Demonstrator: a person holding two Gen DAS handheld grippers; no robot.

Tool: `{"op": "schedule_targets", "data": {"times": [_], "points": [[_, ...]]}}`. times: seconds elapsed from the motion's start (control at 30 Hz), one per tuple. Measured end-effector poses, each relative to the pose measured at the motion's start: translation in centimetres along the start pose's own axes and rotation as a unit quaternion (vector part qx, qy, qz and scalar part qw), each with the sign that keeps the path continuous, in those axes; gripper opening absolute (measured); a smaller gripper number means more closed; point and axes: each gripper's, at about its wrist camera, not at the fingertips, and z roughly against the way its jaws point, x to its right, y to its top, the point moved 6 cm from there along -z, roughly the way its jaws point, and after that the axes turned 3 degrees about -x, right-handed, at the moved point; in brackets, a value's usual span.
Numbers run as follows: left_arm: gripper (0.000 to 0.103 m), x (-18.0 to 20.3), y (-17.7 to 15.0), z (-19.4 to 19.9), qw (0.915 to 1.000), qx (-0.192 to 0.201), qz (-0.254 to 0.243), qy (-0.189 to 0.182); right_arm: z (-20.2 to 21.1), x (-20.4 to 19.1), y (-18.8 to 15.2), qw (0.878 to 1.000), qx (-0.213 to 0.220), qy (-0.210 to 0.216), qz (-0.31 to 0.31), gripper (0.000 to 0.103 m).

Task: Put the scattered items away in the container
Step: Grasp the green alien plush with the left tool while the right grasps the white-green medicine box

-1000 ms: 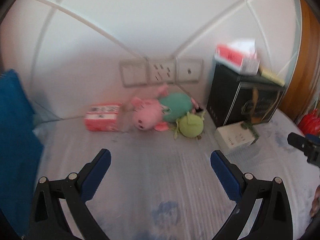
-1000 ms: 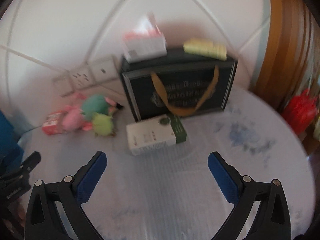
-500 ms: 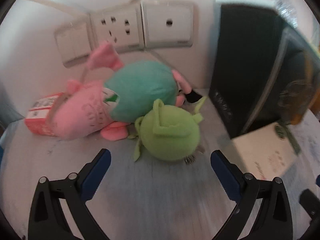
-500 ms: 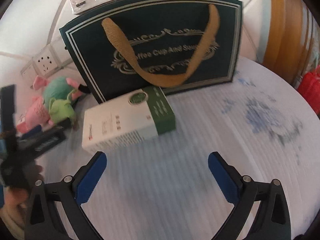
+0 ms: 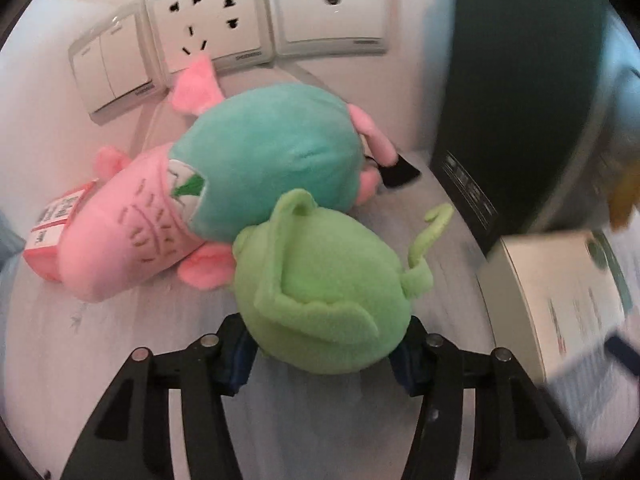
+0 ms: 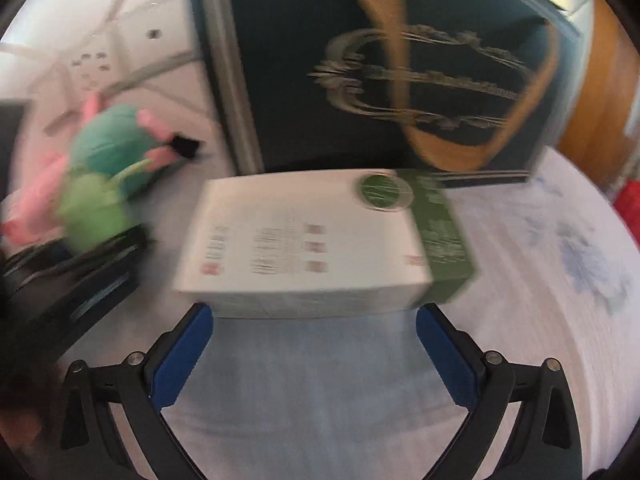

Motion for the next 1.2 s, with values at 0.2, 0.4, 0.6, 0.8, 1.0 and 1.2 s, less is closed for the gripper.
{"op": "schedule_targets", "data": {"times": [0.2, 0.4, 0.6, 0.8, 1.0, 1.2], "points": [[0.054, 1.9, -4.3, 3.9, 0.9968, 0.006, -0.071, -0.036, 2.2, 11.8, -1.0, 0.99, 0.001, -0.077, -0.119, 0.103], [0.054, 1.8, -3.7, 5.1, 0.9989, 0.017, -0.027, -0.034, 3.2, 11.4, 2.2, 0.99, 0.036, -0.052, -0.122, 0.096], [0.054, 0.9, -4.7, 5.9, 0.9988, 0.014, -0.016, -0.044, -0.9, 13.6, 2.6, 0.988, 0.0, -0.083, -0.133, 0.088], [0.054, -2.1, -5.0, 5.8, 0.9999, 0.004, 0.015, -0.002, 1.5, 1.3, -2.1, 0.991, -0.038, 0.075, 0.103, 0.086], [0.054, -6.5, -5.9, 6.4, 0.9979, -0.011, 0.06, 0.02, 3.8, -1.5, -0.5, 0.986, 0.006, 0.133, 0.101, 0.096], [0.054, -6.7, -6.4, 6.8, 0.997, -0.007, 0.076, 0.014, 1.6, -5.6, 0.2, 0.98, -0.01, 0.122, 0.159, 0.103]]}}
